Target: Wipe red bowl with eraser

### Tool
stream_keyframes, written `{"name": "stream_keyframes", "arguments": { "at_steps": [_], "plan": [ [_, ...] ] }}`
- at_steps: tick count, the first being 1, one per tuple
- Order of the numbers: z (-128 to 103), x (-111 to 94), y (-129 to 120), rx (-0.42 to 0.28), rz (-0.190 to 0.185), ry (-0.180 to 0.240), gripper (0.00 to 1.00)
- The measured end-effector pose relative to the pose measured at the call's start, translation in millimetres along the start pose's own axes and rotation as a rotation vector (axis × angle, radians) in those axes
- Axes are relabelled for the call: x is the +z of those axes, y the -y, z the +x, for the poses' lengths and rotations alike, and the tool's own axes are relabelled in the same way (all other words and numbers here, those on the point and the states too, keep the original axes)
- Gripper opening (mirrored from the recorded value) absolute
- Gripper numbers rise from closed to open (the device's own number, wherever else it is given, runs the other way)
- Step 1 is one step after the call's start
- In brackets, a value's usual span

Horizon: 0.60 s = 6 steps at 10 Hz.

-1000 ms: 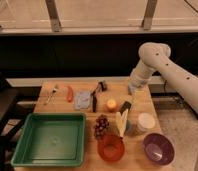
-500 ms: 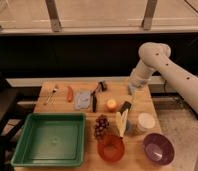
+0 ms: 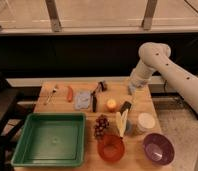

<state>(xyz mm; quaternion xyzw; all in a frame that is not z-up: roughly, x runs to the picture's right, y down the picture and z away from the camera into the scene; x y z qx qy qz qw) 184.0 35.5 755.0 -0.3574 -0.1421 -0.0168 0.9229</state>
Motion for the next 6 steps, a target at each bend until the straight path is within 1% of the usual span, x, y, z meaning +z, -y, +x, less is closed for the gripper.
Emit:
{"name": "stream_keyframes", "arguments": {
  "at_steps": [3,4,5,6],
  "plan": [
    [0.2,-1.0,0.0,-0.004,0.002,-0.007,0.78],
    [-0.6,-2.1,1.0,-0.041,0.001,-0.043,0.78],
    [-3.2,-1.0,1.8,-0.099,-0.001,-0.082,0.78],
    [-1.1,5.2,3.7,-0.194,0.005,-0.149,0.78]
  ]
}}
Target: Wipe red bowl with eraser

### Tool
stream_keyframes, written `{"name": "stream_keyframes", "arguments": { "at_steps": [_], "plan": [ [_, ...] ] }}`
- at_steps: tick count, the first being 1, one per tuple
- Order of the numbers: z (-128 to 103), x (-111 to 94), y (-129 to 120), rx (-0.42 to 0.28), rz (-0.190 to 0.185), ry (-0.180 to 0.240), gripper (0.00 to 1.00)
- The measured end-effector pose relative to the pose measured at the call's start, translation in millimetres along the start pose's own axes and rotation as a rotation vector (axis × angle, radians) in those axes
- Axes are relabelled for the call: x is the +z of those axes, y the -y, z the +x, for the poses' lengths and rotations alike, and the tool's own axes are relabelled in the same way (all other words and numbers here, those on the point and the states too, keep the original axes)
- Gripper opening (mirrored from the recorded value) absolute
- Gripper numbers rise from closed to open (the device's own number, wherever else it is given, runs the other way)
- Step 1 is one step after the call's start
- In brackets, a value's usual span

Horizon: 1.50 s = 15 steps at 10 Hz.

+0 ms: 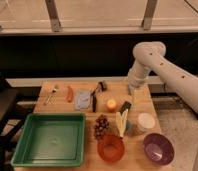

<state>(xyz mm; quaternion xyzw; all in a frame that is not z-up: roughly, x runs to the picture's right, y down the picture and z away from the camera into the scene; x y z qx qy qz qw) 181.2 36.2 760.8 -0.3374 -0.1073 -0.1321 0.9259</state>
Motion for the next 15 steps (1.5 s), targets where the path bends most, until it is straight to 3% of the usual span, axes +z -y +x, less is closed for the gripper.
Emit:
{"name": "stream_keyframes", "arguments": {
  "at_steps": [2,5,11,15],
  "plan": [
    [8.0,13.4,3.1,-0.066,0.035,-0.096,0.78],
    [20.6,28.0,12.4,-0.088,0.048,-0.135,0.78],
    [49.0,75.6,33.0,-0.098,-0.017,-0.114,0.78],
    [55.6,105.4,29.1,-0.079,-0.031,-0.060,0.78]
  ]
}}
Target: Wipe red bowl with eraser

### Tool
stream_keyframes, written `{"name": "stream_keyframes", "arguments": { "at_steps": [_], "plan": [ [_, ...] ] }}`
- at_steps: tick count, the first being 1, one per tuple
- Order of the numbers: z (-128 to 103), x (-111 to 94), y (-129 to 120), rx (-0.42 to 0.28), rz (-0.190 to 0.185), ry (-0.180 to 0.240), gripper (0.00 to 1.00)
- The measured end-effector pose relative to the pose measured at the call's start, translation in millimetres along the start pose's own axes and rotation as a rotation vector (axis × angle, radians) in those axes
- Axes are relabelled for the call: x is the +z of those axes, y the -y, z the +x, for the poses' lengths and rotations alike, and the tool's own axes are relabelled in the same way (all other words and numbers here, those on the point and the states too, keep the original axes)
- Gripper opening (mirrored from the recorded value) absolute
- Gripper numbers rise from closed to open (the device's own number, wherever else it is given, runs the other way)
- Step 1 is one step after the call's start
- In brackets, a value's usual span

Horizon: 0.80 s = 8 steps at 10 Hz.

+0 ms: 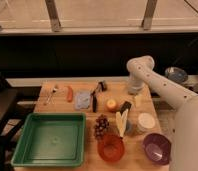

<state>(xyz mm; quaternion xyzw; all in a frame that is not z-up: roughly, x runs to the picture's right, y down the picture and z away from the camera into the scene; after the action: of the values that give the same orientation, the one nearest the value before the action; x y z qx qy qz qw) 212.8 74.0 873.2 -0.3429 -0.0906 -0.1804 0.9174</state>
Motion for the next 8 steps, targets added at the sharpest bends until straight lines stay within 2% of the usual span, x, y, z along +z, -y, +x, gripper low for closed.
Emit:
{"name": "stream_keyframes", "arguments": {
  "at_steps": [4,6,8],
  "plan": [
    [-0.2,2.0,-1.2,0.000,0.006,0.012,0.78],
    [0.1,-0.4,-3.0,-0.013,0.009,-0.001,0.78],
    [-10.7,-0.4,-2.3,-0.103,0.026,-0.025,0.78]
  ]
}}
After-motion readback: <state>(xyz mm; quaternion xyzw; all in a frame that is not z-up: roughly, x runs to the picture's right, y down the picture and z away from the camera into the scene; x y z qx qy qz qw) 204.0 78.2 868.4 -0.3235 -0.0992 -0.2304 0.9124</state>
